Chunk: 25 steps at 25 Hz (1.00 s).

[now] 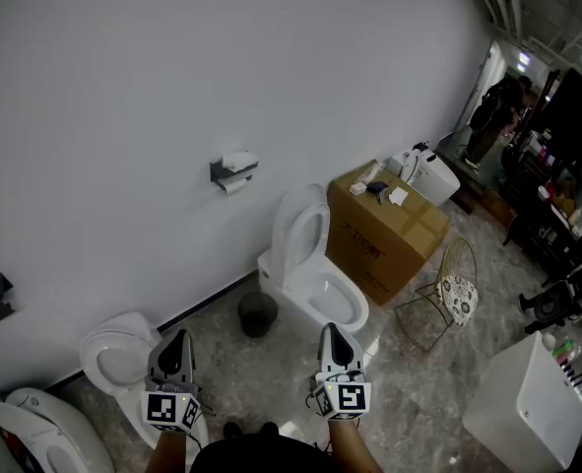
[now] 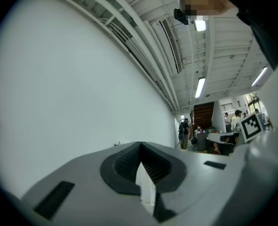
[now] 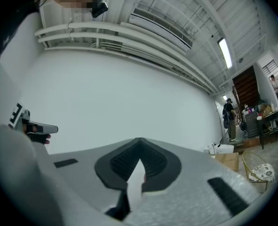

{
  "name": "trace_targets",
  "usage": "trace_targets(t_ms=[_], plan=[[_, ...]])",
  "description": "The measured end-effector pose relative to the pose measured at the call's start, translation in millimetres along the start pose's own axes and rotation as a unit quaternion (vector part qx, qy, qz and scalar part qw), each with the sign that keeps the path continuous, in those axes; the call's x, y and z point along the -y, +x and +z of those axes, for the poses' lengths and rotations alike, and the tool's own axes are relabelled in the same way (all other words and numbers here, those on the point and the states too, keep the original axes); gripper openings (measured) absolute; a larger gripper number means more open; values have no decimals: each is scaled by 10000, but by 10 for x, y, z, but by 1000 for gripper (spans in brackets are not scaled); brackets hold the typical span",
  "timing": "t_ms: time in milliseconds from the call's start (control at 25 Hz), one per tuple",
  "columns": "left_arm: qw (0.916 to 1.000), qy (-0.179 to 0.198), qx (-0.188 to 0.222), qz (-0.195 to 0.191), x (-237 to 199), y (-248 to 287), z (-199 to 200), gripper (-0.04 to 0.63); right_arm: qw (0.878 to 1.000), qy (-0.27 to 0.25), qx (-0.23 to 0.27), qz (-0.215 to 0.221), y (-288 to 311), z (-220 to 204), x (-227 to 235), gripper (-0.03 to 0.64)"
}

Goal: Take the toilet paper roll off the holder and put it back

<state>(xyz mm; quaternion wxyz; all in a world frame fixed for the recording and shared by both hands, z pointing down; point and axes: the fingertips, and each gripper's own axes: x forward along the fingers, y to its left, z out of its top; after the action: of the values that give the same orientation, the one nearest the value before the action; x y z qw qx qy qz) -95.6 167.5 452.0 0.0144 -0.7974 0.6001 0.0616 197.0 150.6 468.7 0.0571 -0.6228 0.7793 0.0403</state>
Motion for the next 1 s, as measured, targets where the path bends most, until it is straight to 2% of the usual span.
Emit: trace_targets(t_ms=[680,840,1000], plan=[[10000,19,-63,36,34,-66,-20,3,9999,26,-76,110,-27,-48,-27,3],[10000,87,5,-27,22,-82,-128,3,9999,15,-63,109,-40,-56,-21,3],[10000,4,-48,36,70,-83,-21,3,9999,-9,-60,100,-61,-34,-9,5]])
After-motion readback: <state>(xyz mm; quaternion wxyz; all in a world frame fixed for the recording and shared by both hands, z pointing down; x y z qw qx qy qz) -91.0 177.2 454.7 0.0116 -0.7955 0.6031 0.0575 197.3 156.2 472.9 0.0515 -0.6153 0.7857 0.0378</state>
